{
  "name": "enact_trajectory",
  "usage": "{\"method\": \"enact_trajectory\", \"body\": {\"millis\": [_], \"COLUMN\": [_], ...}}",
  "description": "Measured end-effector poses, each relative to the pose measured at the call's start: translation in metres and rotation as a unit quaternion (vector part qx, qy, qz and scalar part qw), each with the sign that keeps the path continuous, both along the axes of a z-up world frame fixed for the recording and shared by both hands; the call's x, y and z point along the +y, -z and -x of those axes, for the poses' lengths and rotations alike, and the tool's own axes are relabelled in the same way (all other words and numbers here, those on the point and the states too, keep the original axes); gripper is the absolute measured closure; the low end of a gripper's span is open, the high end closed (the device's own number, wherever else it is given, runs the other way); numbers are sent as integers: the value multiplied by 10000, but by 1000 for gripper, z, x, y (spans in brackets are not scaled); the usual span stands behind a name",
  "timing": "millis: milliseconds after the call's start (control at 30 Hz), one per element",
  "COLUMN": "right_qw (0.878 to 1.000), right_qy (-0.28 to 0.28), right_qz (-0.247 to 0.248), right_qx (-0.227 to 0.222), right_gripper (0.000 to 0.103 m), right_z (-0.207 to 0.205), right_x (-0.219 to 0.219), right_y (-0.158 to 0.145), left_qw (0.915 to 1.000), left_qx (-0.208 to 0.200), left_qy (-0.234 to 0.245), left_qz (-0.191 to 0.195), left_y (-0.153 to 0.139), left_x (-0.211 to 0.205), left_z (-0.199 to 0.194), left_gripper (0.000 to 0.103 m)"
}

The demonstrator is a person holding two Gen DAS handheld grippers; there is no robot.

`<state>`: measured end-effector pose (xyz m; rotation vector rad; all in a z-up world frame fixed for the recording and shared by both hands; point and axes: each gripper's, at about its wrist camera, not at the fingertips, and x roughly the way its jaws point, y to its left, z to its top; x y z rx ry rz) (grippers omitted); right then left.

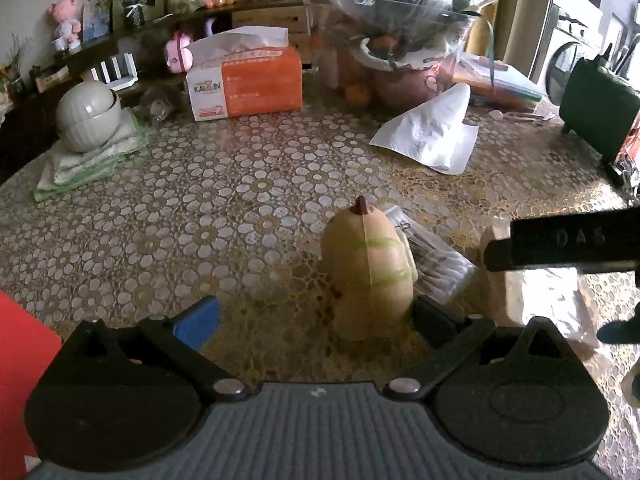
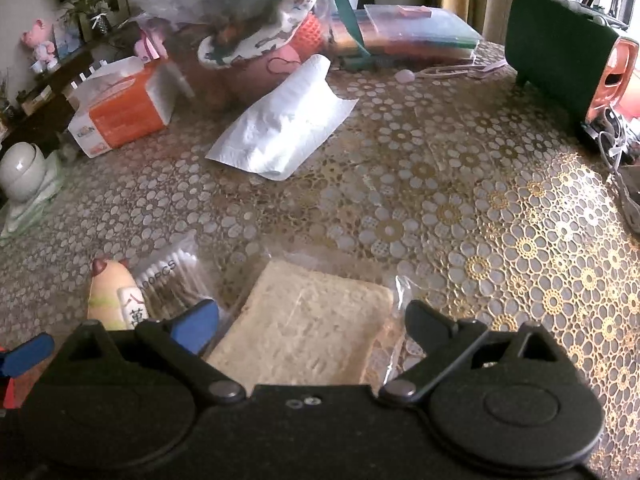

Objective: Organize objects
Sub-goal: 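Grasp the gourd-shaped toy with the left gripper while the right gripper grasps the bagged bread, then lift the gourd toy and bagged bread and carry both over the red box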

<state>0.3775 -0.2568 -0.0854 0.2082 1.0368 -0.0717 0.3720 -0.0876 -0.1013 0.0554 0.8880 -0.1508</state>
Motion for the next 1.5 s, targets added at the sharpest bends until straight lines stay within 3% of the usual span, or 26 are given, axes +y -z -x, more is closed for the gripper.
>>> {"method": "enact_trajectory", "body": {"millis": [200,400,433,467,900,1500], "right_qw": [10000,9999,9999,9999,9986,9860], "right_qy": [-65,-88,-95,-102,-400,-1383], "right_qz": [16,38,42,52,4,-166], "right_qx": [9,-31,-47,-74,-359,-922], "right_gripper": [4,12,14,17,26,27], "right_z": [1,4,5,6,38,132], "right_x": [2,4,4,4,2,32], "right_y": [6,5,4,3,-28,-107], "left_qw": [9997,9989,9989,9989,9983,9973], "left_qx": [111,226,241,259,211,-170], "left_qy": [65,54,63,79,-58,76], "left_qz": [230,395,397,386,536,707], "left_y": [4,5,4,4,-23,-94], "left_x": [-2,-1,-2,-3,8,41], "left_z": [-7,-8,-8,-8,25,132], "left_gripper": [2,47,59,62,63,63]}}
